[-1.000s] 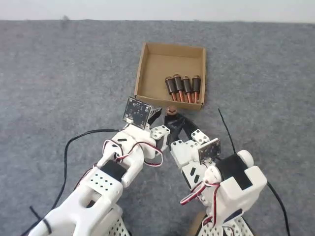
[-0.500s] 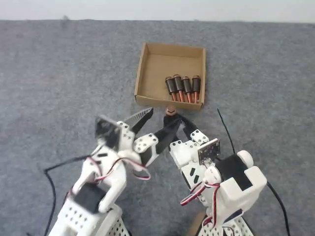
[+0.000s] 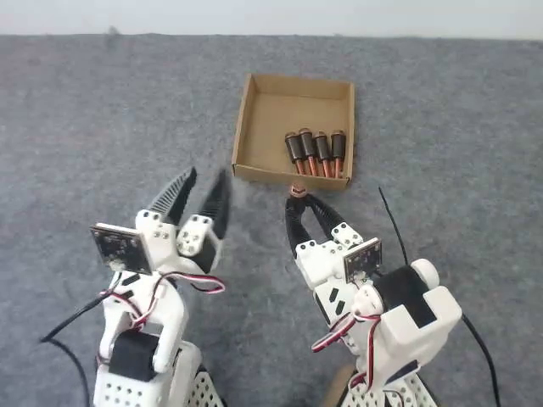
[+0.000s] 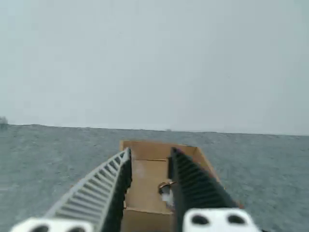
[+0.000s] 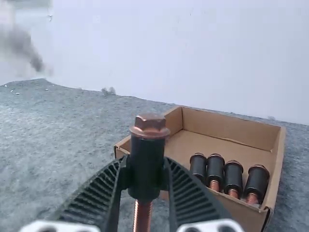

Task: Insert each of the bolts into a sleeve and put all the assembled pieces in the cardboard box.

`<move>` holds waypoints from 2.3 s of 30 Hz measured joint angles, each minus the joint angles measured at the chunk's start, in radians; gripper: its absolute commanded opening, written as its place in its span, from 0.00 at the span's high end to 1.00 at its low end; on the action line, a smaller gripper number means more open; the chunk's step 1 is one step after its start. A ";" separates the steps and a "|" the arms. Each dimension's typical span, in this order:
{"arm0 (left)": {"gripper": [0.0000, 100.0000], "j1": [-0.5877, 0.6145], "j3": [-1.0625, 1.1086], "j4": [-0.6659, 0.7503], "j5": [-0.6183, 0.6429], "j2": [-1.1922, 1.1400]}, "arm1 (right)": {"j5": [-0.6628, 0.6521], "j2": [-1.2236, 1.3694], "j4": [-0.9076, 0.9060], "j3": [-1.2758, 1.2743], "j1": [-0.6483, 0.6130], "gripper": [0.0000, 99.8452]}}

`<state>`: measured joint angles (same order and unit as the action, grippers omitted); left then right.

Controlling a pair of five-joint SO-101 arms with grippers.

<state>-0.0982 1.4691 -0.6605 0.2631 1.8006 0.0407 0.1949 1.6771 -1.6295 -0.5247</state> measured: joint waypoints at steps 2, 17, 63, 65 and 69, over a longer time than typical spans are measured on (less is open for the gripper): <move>0.99 0.023 0.000 -0.037 0.002 0.000 | 0.000 0.000 0.000 0.000 0.000 0.99; 0.99 0.285 0.078 -0.259 0.006 0.000 | 0.000 -0.002 0.000 0.000 0.029 0.99; 0.99 0.391 0.226 -0.450 -0.305 0.000 | -0.080 -0.359 -1.941 1.023 0.273 0.99; 0.99 0.391 0.226 -0.450 -0.305 0.000 | -0.080 -0.279 -2.005 1.120 0.273 0.99; 0.99 0.391 0.226 -0.450 -0.305 0.000 | -0.080 -0.114 -2.125 1.300 0.273 0.99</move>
<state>0.2931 1.6947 -1.1101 -0.0422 1.8006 -0.0391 0.0813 -0.4480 -0.3299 -0.2516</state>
